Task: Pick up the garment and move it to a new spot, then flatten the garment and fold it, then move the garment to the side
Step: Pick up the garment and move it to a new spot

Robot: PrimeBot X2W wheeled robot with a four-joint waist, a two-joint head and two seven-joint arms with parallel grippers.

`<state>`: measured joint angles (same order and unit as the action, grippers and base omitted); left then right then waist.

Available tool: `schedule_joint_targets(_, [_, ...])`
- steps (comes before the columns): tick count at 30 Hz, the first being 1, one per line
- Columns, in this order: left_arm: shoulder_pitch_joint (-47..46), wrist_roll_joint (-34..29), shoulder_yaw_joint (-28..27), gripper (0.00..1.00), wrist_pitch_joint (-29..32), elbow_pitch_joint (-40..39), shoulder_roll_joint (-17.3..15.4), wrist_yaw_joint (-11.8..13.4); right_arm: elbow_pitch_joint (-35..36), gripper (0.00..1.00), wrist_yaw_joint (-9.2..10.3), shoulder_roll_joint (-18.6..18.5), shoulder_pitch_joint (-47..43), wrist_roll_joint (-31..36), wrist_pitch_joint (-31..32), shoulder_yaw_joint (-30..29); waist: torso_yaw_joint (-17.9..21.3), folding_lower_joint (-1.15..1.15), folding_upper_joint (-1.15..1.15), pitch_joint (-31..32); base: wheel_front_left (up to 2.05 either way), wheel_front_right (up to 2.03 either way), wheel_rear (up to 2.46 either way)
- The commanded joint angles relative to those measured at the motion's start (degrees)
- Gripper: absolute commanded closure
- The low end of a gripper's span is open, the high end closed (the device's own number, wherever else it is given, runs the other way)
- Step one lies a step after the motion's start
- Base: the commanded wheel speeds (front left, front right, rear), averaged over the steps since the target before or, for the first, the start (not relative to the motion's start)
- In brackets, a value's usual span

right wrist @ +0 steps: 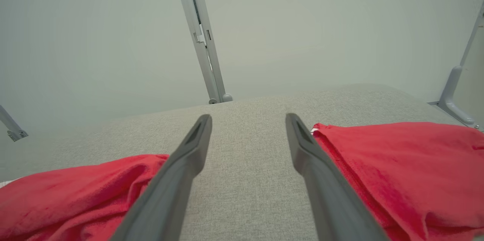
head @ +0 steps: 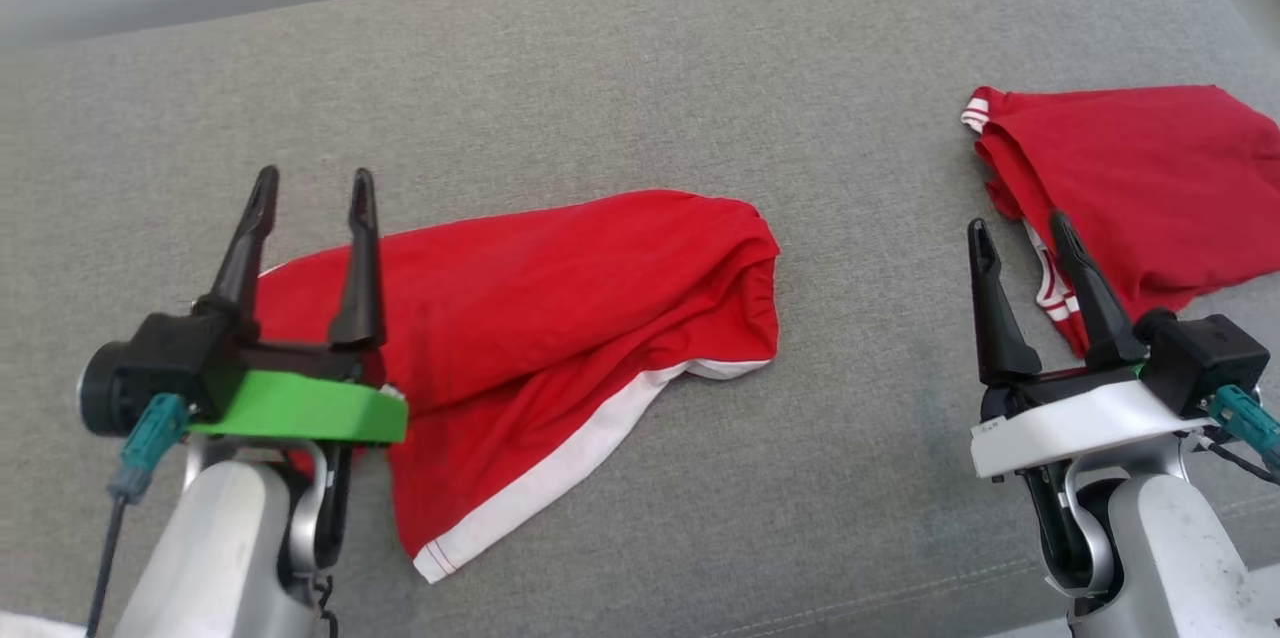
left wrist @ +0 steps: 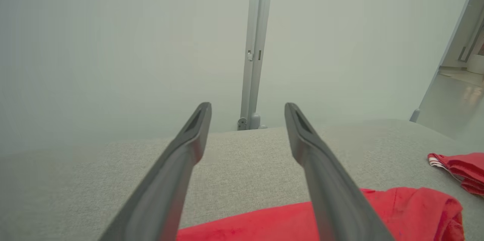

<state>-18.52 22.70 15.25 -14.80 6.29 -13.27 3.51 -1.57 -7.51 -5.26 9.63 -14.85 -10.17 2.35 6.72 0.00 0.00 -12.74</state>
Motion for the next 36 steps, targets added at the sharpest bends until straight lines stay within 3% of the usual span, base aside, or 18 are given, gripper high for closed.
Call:
schedule_joint_targets(1, [1.1,0.7,-0.5,0.00,-0.4,-0.5,-0.6,0.4,0.2,0.00,0.04,-0.4,-0.7,0.4,0.1,0.0,-2.1,0.00,0.00,1.9,0.00,0.00,0.00])
schedule_joint_targets(11, [11.0,1.2,-4.0,0.00,0.1,-6.8,-4.1,2.4,0.6,0.00,0.04,-1.9,-2.9,0.4,2.3,0.8,-4.8,0.00,0.00,5.2,0.00,0.00,0.00])
schedule_joint_targets(36, [22.4,2.4,-1.9,0.00,4.6,-13.2,-5.2,5.0,2.3,0.00,0.04,-3.1,-9.6,-0.4,5.4,0.3,-4.5,0.00,0.00,11.8,0.00,0.00,0.00])
